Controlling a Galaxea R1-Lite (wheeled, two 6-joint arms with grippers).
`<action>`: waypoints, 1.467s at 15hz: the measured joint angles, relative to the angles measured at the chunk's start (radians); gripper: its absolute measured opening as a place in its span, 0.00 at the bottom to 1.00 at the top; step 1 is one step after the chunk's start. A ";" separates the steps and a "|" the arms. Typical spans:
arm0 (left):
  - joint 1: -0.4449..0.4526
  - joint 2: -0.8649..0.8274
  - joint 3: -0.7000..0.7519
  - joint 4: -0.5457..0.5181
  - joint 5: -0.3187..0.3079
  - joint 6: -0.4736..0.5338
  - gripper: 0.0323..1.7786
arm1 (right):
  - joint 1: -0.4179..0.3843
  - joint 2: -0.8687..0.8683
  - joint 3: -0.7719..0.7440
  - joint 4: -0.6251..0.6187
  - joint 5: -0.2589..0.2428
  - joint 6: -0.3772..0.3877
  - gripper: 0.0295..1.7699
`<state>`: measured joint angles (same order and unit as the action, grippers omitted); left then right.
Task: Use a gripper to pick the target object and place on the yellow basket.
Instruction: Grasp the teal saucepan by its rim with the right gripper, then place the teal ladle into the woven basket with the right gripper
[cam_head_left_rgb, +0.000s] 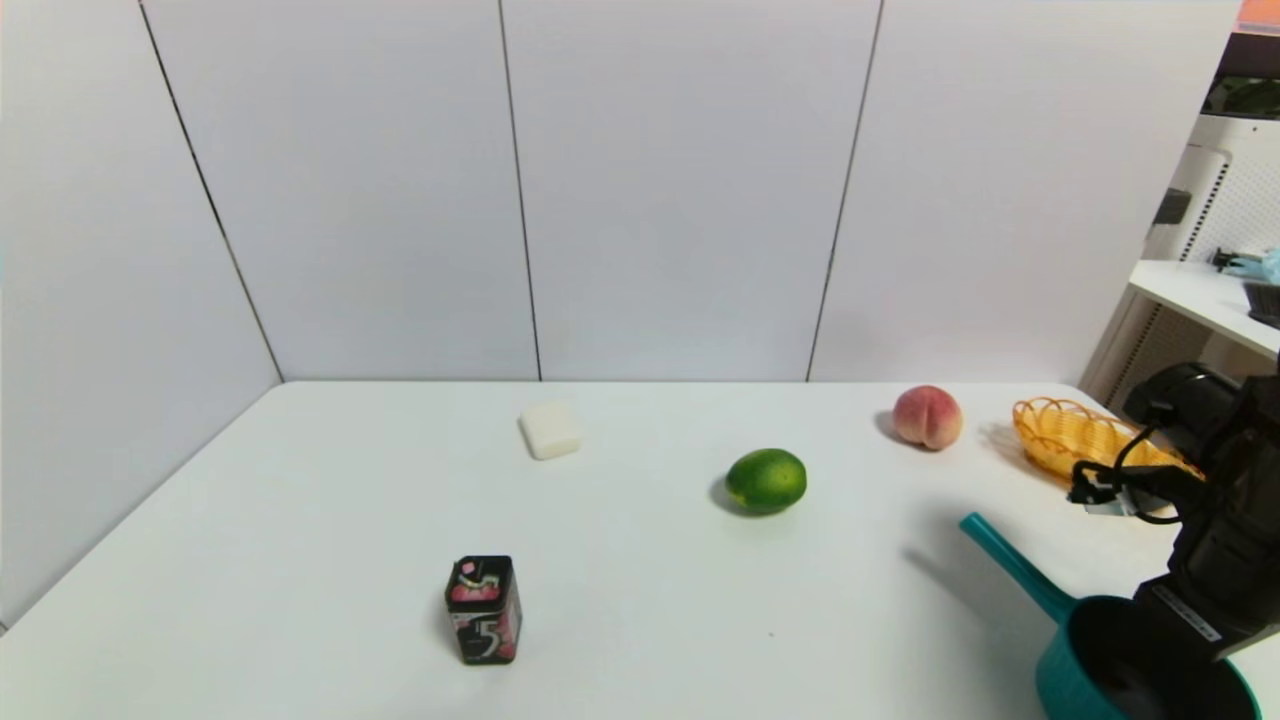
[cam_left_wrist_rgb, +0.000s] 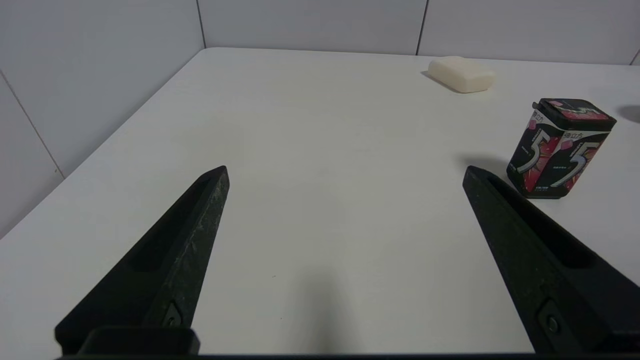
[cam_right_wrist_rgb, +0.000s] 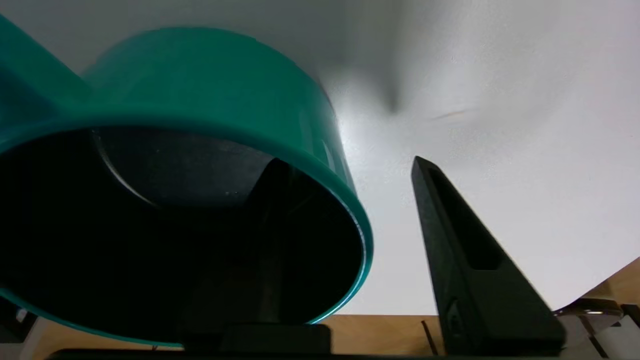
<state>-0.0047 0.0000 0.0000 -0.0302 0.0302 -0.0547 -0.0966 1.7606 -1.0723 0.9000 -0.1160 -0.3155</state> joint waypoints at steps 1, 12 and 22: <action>0.000 0.000 0.000 0.000 0.000 0.000 0.95 | 0.000 -0.001 0.000 0.000 0.000 0.000 0.17; 0.000 0.000 0.000 0.000 0.000 0.000 0.95 | -0.043 -0.028 -0.201 -0.010 -0.002 -0.001 0.04; 0.000 0.000 0.000 0.000 0.000 0.000 0.95 | -0.209 0.152 -0.587 -0.206 0.019 -0.101 0.04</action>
<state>-0.0047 0.0000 0.0000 -0.0302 0.0298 -0.0547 -0.3060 1.9128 -1.6596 0.6945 -0.0974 -0.4170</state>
